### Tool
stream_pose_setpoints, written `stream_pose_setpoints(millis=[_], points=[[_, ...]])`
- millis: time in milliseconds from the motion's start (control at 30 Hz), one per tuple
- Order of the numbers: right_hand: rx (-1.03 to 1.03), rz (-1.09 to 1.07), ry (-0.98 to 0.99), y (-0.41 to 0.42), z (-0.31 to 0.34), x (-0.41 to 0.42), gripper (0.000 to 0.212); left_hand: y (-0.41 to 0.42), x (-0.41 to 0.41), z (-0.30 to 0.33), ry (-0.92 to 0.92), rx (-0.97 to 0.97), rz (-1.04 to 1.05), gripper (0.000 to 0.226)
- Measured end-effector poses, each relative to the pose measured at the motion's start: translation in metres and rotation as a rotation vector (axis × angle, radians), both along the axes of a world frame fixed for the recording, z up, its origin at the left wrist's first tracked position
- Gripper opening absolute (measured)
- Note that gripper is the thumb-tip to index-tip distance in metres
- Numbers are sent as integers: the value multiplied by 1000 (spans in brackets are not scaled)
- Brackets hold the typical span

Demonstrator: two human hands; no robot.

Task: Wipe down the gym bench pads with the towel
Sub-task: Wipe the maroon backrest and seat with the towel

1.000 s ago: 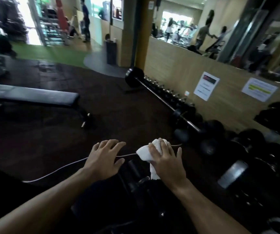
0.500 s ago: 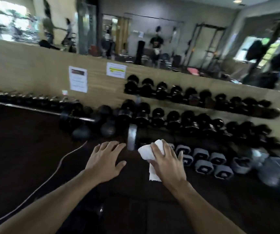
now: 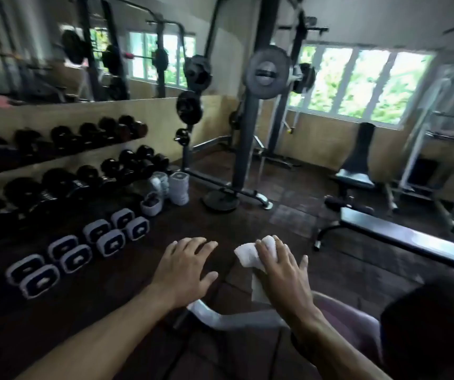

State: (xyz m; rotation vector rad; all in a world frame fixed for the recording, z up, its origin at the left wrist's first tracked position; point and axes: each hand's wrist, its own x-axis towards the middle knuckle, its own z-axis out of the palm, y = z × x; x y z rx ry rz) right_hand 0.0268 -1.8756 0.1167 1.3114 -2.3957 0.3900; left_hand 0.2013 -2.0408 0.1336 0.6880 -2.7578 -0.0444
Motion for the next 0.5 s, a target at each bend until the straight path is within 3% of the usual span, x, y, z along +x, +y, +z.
stream_pose_setpoints(millis=[100,200,267,333,500], points=[[-10,-184,-3,105,4,-45,79,80,-86,-4,-2,-31,-181,72],[10,-351,39,200,3,-79,64,162,-157,-3,23,-28,-338,70],[11,-467,8,251,1,-97,72,207,-193,-7,25,-35,-441,70],[32,-562,-34,298,-4,-106,80,243,-224,-15,18,-48,-540,69],[64,-695,-89,362,-8,-127,80,288,-285,-25,-22,-19,-673,69]])
